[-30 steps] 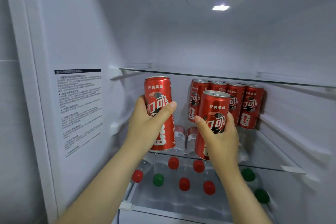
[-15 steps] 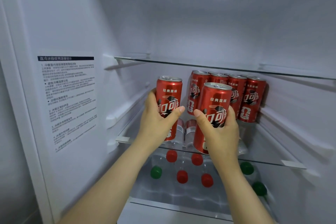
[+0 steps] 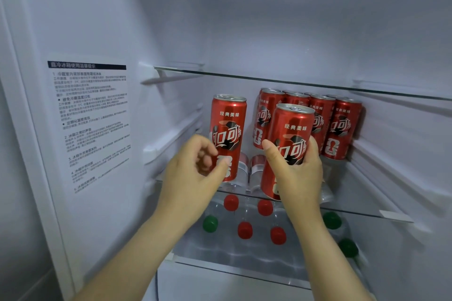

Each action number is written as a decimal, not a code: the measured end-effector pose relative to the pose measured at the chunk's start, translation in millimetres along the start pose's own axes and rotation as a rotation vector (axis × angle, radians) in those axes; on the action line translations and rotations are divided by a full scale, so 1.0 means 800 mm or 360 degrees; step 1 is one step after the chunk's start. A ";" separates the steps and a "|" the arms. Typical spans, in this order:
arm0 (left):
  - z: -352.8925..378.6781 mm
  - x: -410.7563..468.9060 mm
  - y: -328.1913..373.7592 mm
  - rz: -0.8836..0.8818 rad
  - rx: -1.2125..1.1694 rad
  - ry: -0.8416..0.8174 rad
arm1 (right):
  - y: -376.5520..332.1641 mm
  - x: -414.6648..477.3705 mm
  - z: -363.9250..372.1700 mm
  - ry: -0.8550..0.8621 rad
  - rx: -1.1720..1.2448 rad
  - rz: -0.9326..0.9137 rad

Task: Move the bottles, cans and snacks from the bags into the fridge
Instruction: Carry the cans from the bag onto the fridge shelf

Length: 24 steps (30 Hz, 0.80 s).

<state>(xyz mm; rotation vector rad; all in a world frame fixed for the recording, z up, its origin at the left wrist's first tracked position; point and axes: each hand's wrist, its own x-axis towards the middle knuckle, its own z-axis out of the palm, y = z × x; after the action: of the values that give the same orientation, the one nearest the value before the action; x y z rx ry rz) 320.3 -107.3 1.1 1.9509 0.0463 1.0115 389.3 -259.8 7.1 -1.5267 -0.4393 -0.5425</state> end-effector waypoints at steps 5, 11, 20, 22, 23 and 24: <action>0.015 0.016 0.006 0.0080 0.0112 -0.0073 | -0.002 -0.001 -0.001 0.0009 0.0019 -0.0038; 0.045 0.051 -0.010 0.0082 0.0244 -0.0087 | -0.003 -0.001 0.000 0.0010 0.0053 -0.0037; 0.102 0.131 -0.054 -0.0153 0.0692 -0.0306 | -0.004 -0.001 0.000 0.0014 0.0065 -0.0061; 0.108 0.138 -0.058 -0.0148 0.0721 -0.0329 | -0.004 -0.001 0.000 0.0013 0.0082 -0.0052; 0.110 0.139 -0.059 -0.0137 0.0722 -0.0341 | -0.004 -0.001 0.000 0.0013 0.0089 -0.0050; 0.111 0.139 -0.060 -0.0118 0.0708 -0.0346 | -0.004 -0.001 0.000 0.0013 0.0090 -0.0053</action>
<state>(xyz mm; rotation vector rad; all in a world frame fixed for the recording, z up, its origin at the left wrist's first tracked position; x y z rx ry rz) 469.8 -97.0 14.2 2.4341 0.2370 0.7800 386.5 -259.6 9.1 -1.4646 -0.4705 -0.5579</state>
